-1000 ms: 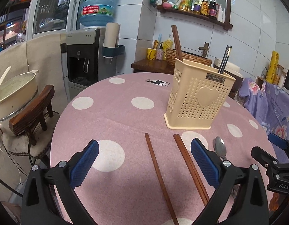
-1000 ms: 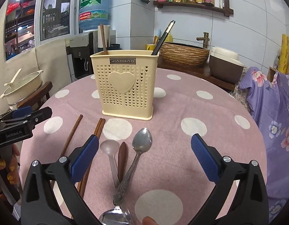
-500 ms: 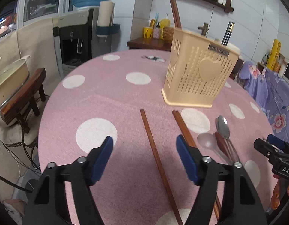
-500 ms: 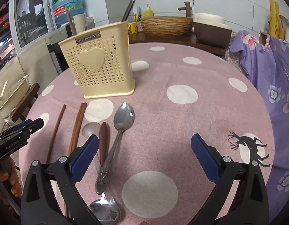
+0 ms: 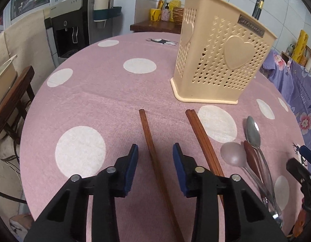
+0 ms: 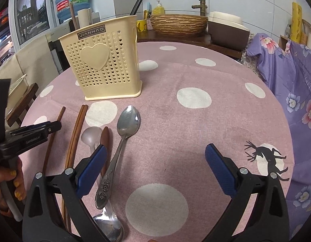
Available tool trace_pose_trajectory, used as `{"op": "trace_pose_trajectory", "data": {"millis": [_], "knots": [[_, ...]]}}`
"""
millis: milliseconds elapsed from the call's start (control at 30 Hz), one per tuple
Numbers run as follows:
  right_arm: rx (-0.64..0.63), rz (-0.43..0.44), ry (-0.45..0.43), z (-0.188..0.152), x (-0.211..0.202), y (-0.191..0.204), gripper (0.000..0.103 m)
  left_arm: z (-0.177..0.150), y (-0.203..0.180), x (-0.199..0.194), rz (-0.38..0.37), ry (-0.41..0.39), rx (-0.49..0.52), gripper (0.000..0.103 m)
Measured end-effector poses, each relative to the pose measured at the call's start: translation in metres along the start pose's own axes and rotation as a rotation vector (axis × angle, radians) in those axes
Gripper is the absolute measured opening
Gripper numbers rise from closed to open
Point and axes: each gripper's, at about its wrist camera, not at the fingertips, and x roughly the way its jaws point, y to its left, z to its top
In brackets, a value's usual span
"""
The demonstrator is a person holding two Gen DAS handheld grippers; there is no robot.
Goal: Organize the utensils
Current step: 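Move both open tools back toward the remaining chopsticks and spoons, then close the left tool on a wooden chopstick while the right tool grasps a metal spoon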
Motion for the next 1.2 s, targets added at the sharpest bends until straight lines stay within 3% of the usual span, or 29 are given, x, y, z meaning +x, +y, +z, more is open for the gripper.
{"op": "trace_pose_trajectory", "data": {"millis": [133,200,367,600,767,967,1067,1200], "knots": [[-0.029,-0.007,0.004,0.006,0.003,0.004,0.094,0.008,-0.002,0.007,0.018,0.008,0.013,0.029],[-0.033,-0.003,0.012,0.012,0.008,0.006,0.093,0.011,-0.001,0.009,0.035,0.006,0.016,0.020],[-0.010,0.010,0.087,0.028,0.033,0.018,0.088,0.017,0.006,0.012,0.032,0.009,-0.012,0.010],[0.022,-0.038,0.143,0.043,0.064,0.038,0.078,0.017,0.005,0.012,0.027,0.004,-0.008,0.010],[0.044,-0.042,0.216,0.043,0.085,0.041,0.065,0.017,0.006,0.013,0.019,0.001,-0.009,0.010],[0.003,-0.074,0.209,0.044,0.086,0.049,0.054,0.017,0.006,0.013,0.015,0.000,-0.012,0.010],[-0.018,-0.065,0.207,0.045,0.084,0.054,0.038,0.018,0.006,0.014,0.016,0.001,-0.010,0.010],[-0.023,-0.054,0.207,0.045,0.081,0.057,0.038,0.018,0.006,0.014,0.014,0.002,-0.011,0.010]]}}
